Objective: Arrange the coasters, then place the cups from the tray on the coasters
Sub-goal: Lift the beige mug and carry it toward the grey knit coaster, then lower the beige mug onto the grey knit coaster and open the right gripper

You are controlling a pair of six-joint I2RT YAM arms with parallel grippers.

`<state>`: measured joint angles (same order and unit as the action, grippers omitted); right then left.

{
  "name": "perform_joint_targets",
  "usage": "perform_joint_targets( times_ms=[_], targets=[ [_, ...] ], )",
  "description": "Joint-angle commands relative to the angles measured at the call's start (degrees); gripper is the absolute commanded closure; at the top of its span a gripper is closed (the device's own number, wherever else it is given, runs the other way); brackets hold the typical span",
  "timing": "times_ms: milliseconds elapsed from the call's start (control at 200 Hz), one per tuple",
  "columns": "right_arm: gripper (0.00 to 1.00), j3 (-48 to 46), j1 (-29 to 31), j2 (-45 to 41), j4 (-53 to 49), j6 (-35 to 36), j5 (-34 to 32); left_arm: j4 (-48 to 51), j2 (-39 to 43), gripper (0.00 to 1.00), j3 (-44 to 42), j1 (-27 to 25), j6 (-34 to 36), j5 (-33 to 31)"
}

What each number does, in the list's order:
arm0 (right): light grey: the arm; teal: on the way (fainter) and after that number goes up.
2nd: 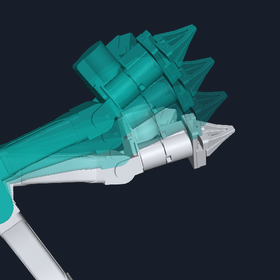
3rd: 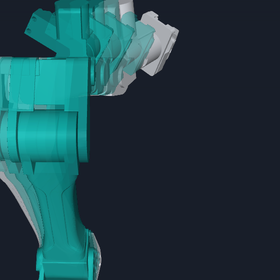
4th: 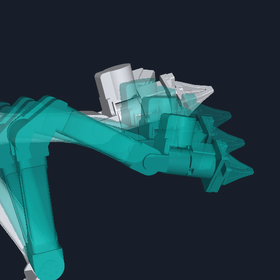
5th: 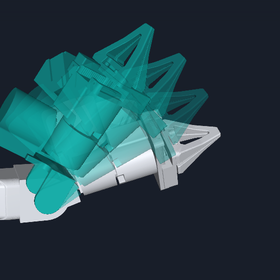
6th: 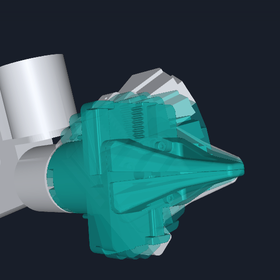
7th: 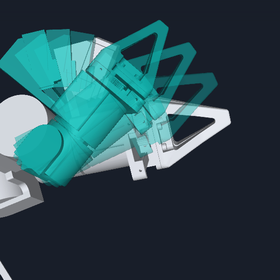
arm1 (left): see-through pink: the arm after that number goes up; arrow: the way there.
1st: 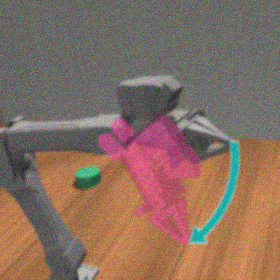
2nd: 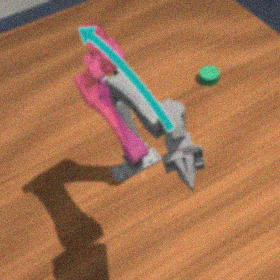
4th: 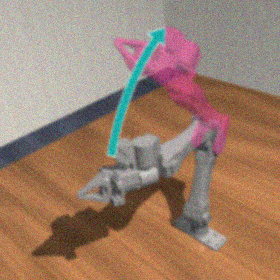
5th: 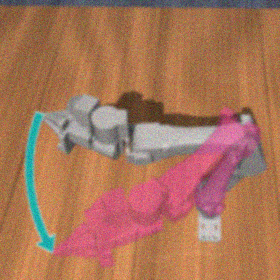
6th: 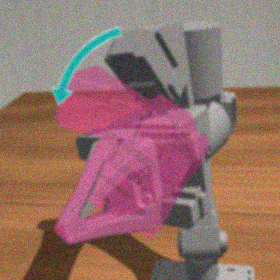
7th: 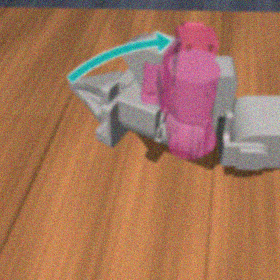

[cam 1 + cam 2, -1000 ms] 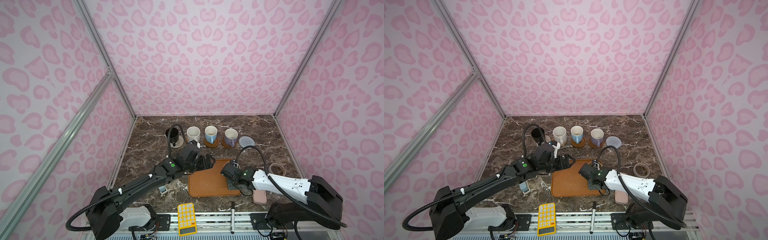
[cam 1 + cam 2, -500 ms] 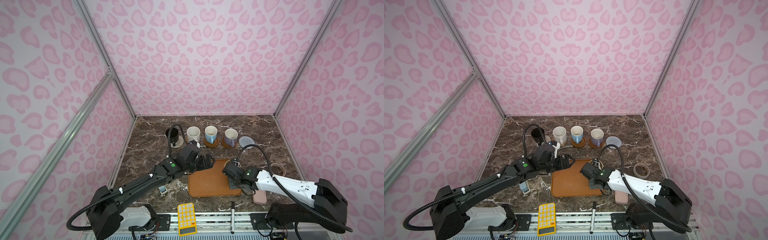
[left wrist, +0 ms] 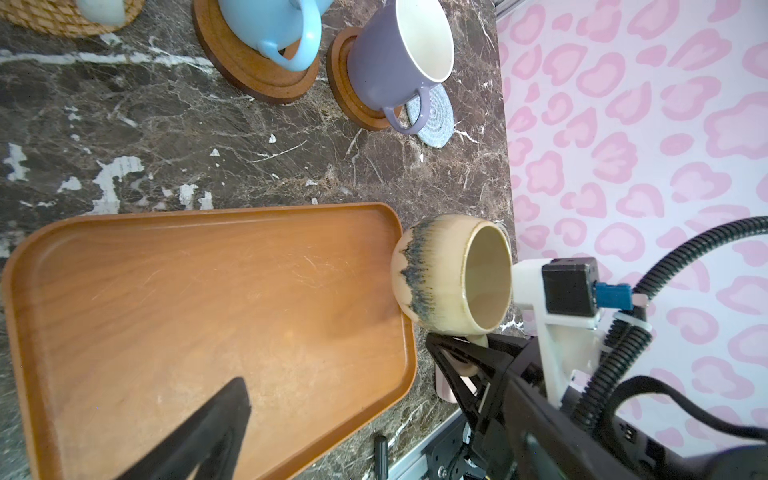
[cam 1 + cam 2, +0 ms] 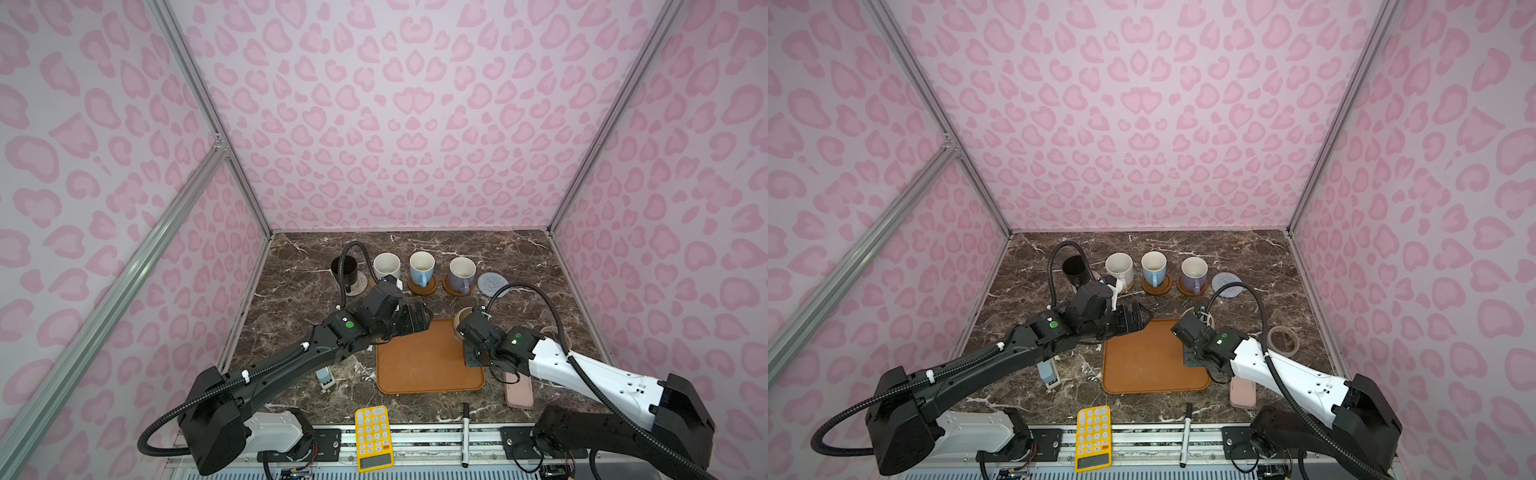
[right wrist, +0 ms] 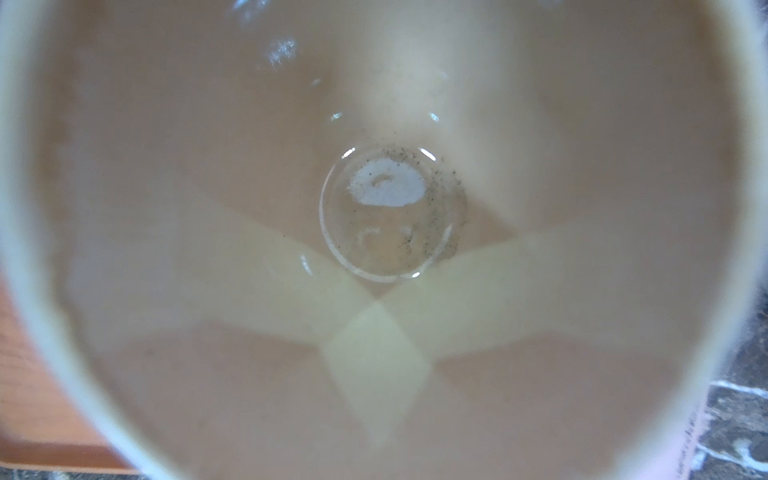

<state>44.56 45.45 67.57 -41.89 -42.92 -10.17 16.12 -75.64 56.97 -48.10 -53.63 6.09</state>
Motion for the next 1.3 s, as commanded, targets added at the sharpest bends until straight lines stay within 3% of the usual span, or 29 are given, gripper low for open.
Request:
perform_joint_targets(
  times_ms=[0,255,620,860,995,1295],
  targets=[
    [1.00,0.6,-3.3,-1.3,0.8,2.8,-1.1,-2.6,-1.6,0.03,2.3,0.0,0.9,1.5],
    [1.00,2.4,-15.6,-1.7,3.4,9.5,3.0,-2.2,-7.7,0.03,10.2,0.0,2.7,2.8],
    [1.00,12.5,-30.8,11.7,3.9,17.3,8.1,0.1,-19.8,0.02,24.6,0.0,4.1,3.6],
    [1.00,18.6,-35.7,21.0,6.4,20.0,9.6,2.9,-26.5,0.02,33.1,0.6,4.3,3.4],
    [1.00,23.0,-36.0,25.9,6.0,22.8,6.6,3.9,-29.1,0.02,36.4,0.9,4.6,3.3],
    [1.00,29.0,-38.0,35.0,6.5,25.1,6.9,5.6,-33.0,0.02,40.3,1.4,4.4,3.1]
  ],
)
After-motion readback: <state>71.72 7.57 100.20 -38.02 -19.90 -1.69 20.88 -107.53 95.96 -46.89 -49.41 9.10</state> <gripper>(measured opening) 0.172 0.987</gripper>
